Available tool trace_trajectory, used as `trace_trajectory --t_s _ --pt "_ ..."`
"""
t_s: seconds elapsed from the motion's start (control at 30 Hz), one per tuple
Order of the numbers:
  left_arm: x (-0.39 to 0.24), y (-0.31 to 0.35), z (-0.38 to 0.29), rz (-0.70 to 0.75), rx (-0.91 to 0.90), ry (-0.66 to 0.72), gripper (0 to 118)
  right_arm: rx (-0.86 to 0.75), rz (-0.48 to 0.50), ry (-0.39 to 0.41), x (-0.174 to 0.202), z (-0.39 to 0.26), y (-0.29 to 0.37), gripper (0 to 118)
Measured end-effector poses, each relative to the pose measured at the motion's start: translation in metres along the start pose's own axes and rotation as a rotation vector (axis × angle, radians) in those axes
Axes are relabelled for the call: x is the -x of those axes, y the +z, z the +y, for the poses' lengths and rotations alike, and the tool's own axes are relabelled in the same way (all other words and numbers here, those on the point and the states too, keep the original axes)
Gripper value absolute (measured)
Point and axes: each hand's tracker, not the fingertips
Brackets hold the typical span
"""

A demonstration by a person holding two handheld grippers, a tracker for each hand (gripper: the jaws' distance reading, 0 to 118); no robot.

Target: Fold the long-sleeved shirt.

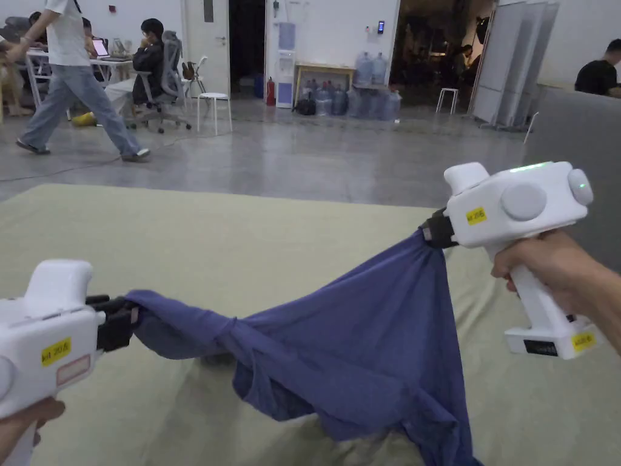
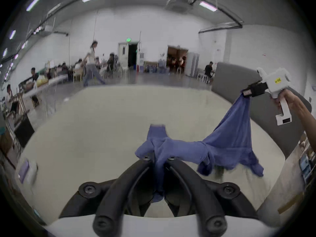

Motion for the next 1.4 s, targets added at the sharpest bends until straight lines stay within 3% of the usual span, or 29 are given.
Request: trace_trajectory --t_s 0.3,0.4,0.63,0.77,1.03,1.4 --pt "-0.036 -0.025 0.214 -0.046 -0.218 -0.093 2 -0.267 -0.175 -0.063 -0.055 0.137 0.106 0" --pt "-0.042 -0.038 0.265 -0.009 -0.24 -0.096 2 -0.297 -0.225 -0.133 -0.074 0.164 0.113 0" --pt "-0.042 -0.056 0.333 0.036 -0.286 -0.002 2 -0.301 -0.258 -0.186 -0.097 0.184 0.107 0" --pt "-0.049 -0.055 0.358 0.035 -0.318 -0.018 2 -0.338 -0.261 -0.213 -0.104 0.191 0.107 0" --pt "-0.045 -0.075 0.319 0.015 -0.29 -0.033 2 -0.317 -0.221 -0.236 -0.098 0.155 0.072 0" --pt "-0.026 -0.173 0.084 0.011 0.074 -0.031 2 -0.028 -0.134 -0.341 -0.077 -0.037 -0.073 0"
